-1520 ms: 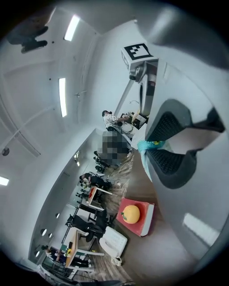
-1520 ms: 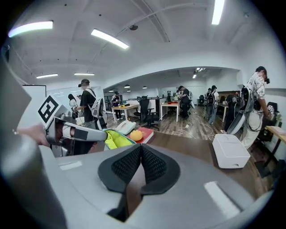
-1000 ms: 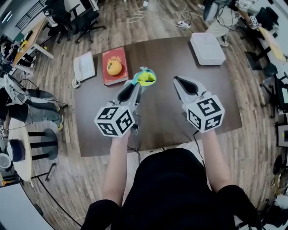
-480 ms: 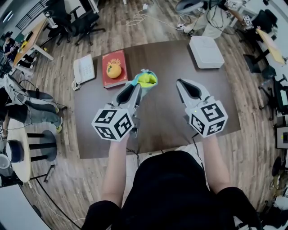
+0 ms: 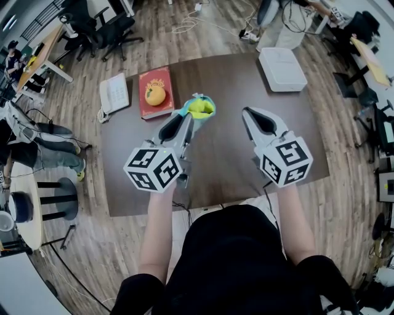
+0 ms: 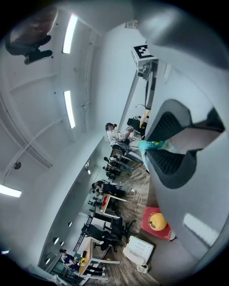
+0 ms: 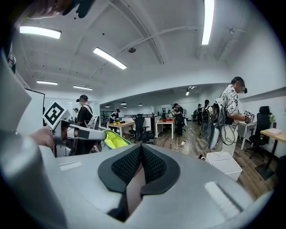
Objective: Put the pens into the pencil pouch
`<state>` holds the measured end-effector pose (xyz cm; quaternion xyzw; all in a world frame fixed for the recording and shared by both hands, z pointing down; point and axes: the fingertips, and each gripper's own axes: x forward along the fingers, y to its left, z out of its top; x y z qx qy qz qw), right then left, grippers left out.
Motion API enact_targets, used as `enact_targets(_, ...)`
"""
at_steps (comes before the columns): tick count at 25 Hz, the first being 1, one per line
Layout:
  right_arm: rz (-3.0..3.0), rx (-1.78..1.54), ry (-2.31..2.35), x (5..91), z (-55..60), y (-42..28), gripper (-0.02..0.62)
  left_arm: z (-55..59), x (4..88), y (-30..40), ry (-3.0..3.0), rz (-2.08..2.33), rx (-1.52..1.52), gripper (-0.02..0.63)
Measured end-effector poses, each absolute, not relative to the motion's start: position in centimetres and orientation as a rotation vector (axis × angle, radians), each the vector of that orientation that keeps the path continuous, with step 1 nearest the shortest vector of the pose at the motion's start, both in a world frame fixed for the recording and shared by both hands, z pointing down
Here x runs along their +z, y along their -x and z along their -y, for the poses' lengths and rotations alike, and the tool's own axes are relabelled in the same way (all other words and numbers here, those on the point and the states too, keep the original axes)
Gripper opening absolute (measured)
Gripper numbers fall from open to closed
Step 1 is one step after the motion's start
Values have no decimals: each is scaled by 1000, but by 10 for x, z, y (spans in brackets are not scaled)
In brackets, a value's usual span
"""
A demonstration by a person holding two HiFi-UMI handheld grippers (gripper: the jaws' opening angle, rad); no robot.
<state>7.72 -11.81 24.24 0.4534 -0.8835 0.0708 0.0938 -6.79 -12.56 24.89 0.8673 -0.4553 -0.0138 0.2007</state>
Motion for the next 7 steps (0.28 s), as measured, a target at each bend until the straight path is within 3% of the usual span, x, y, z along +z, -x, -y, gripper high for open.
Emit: enact_targets(7,2626,228,-1340,242,120,-77,9,127,248,69,-2419,1274,-41,52)
